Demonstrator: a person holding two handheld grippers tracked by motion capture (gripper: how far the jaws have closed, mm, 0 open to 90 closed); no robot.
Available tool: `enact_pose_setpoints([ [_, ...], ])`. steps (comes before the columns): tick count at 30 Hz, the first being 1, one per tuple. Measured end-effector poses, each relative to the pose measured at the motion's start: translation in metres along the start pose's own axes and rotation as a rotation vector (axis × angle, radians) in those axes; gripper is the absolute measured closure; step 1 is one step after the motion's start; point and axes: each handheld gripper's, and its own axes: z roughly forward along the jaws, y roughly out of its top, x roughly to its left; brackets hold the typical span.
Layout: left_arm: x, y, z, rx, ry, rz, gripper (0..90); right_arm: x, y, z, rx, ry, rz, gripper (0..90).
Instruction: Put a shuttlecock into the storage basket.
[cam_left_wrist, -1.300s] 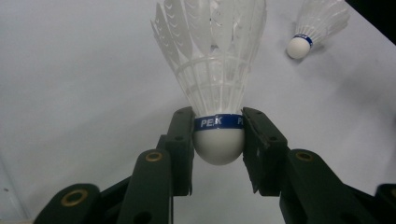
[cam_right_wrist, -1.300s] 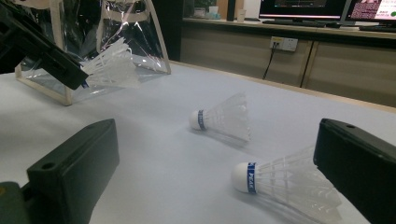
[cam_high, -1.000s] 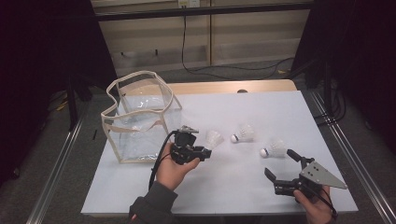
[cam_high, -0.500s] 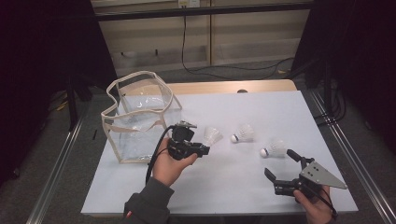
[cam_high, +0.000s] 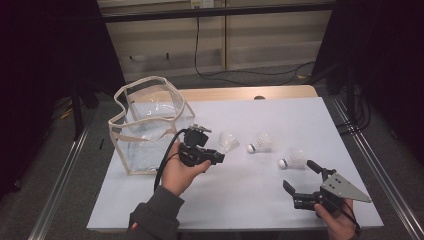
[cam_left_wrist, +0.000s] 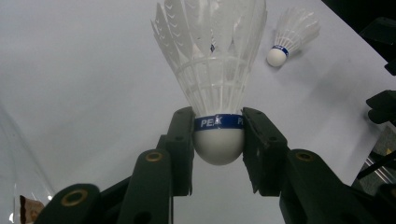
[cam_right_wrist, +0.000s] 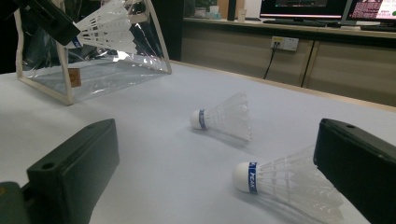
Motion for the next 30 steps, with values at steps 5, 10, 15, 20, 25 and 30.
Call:
enact_pose_setpoints([
  [5,-0.002,0.004,-0.005,-0.003,0.011,0.009,65.7,0.000,0.000,0.000,0.002,0.001,0.003,0.2],
  [10,-0.002,0.008,-0.008,-0.004,0.009,0.015,65.7,0.000,0.000,0.000,0.002,0.001,0.004,0.2],
  [15,-0.002,0.012,-0.009,-0.005,0.016,0.014,65.7,0.000,0.000,0.000,0.001,-0.002,0.007,0.2],
  [20,-0.002,0.015,-0.011,-0.004,0.021,0.016,65.7,-0.001,0.000,0.000,0.000,0.001,0.004,0.2],
  [25,-0.002,0.017,-0.013,-0.007,0.016,0.016,65.7,0.000,0.000,0.001,0.002,0.000,0.007,0.2],
  [30,-0.002,0.020,-0.014,-0.008,0.018,0.014,65.7,0.000,-0.001,0.001,0.004,0.000,0.010,0.2],
])
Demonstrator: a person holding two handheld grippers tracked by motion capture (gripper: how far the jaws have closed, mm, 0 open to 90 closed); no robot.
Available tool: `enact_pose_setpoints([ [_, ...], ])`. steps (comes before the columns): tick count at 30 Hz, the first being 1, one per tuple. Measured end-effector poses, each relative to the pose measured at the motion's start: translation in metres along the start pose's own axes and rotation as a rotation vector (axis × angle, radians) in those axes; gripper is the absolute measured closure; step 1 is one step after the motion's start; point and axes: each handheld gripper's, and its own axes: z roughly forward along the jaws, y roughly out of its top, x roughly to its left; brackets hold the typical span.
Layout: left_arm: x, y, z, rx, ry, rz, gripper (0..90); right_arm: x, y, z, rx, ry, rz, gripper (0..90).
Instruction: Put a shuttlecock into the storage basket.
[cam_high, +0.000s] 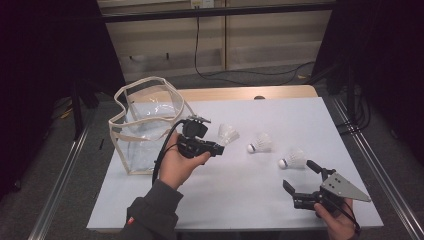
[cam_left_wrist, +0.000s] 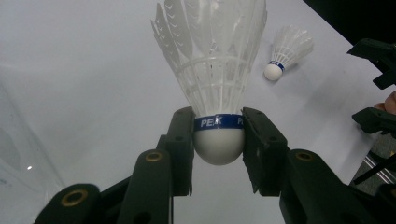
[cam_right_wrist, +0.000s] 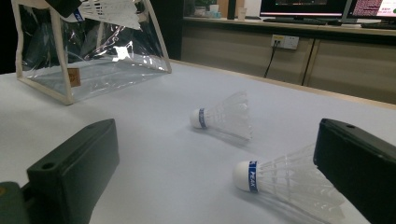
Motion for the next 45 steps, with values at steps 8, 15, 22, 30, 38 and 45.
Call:
enact_pose_setpoints([
  [8,0.001,0.005,-0.004,-0.004,-0.005,-0.006,65.7,0.000,0.000,0.000,-0.001,0.001,0.001,0.2],
  [15,0.002,0.009,-0.007,0.000,-0.008,-0.005,65.7,0.000,0.000,0.000,0.000,0.001,0.002,0.2],
  [22,0.001,0.013,-0.009,0.004,-0.013,0.000,65.7,0.000,0.000,0.000,-0.004,0.003,0.000,0.2],
  [30,0.000,0.019,-0.015,-0.003,-0.014,0.000,65.7,0.000,0.000,0.000,-0.004,0.003,0.000,0.2],
  [38,0.001,0.024,-0.018,0.000,-0.020,-0.005,65.7,0.000,0.000,-0.001,-0.005,0.004,0.000,0.2],
  [45,0.002,0.029,-0.022,-0.003,-0.018,-0.008,65.7,0.000,0.000,-0.001,-0.004,0.004,0.001,0.2],
])
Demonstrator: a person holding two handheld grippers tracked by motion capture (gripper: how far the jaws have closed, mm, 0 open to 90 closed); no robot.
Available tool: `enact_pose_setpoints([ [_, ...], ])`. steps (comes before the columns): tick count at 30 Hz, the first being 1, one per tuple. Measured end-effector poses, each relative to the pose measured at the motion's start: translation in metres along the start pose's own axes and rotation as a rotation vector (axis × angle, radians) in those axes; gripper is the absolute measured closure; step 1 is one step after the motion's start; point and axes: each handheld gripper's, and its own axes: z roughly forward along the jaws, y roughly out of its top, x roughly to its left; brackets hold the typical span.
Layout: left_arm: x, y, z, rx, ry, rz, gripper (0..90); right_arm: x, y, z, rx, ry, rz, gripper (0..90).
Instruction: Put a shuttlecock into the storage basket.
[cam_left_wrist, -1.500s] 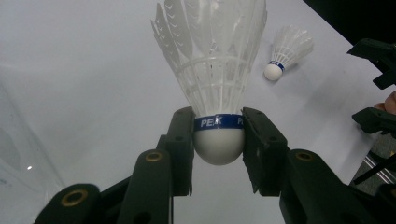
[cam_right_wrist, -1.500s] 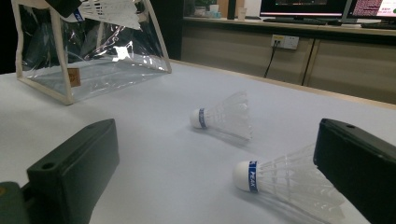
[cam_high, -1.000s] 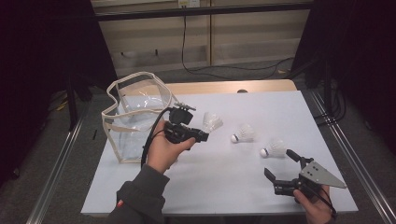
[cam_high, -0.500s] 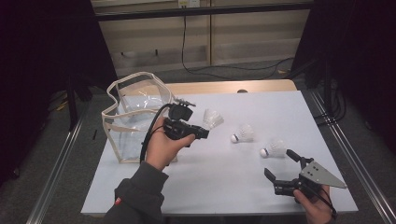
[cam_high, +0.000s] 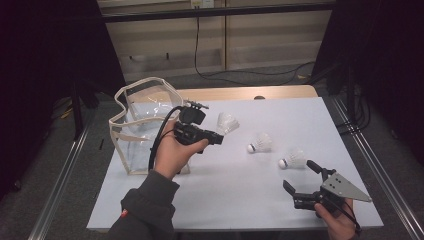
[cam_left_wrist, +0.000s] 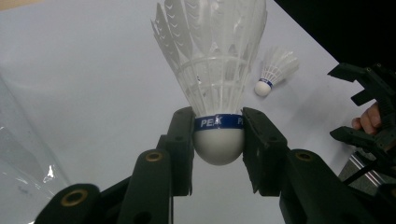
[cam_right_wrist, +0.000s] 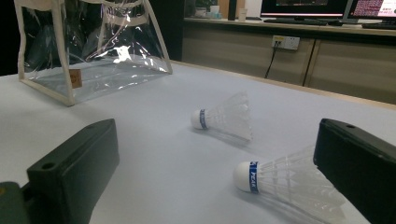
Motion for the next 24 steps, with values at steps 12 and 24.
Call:
enact_pose_setpoints([
  [12,0.005,0.008,-0.007,-0.003,0.004,-0.013,65.7,0.000,0.000,0.000,-0.001,0.004,0.000,0.2],
  [24,0.006,0.014,-0.016,-0.009,0.020,-0.014,65.7,0.001,0.000,0.000,-0.001,0.005,0.000,0.2],
])
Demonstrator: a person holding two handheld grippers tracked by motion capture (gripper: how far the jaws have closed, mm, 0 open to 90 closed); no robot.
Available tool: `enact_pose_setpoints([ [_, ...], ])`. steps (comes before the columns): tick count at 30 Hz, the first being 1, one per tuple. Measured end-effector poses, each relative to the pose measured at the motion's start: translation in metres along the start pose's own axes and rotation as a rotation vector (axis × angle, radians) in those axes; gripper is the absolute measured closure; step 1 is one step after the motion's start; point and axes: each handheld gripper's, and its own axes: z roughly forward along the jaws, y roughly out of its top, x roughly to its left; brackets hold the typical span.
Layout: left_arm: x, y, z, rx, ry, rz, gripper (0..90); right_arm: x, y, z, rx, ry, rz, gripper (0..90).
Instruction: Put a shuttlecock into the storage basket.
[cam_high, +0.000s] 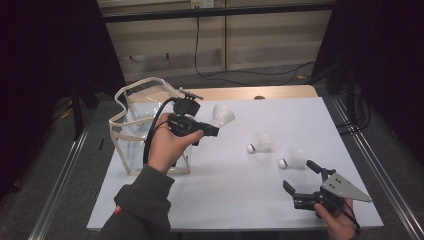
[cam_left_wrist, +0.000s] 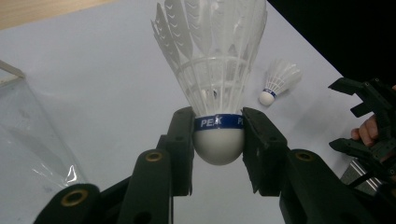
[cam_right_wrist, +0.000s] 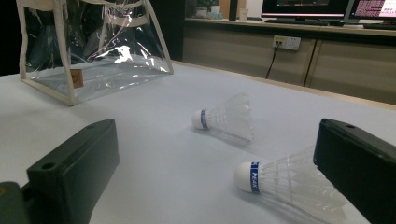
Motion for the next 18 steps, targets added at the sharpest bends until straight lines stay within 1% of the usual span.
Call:
enact_pose_setpoints([
  [2,-0.0005,0.0011,-0.0012,0.001,0.002,0.002,65.7,-0.0001,0.0000,-0.0001,-0.001,0.000,0.000,0.2],
  [3,-0.0005,0.0017,-0.0020,0.003,-0.005,0.004,65.7,-0.0002,0.0000,-0.0001,0.000,-0.001,0.000,0.2],
  [5,-0.0010,0.0028,-0.0029,0.001,0.002,0.007,65.7,-0.0002,-0.0001,0.0000,-0.001,-0.001,0.000,0.2],
  [18,0.0003,0.0101,-0.0101,-0.006,0.008,0.003,65.7,0.0001,0.0001,-0.0002,0.000,-0.001,0.001,0.2],
])
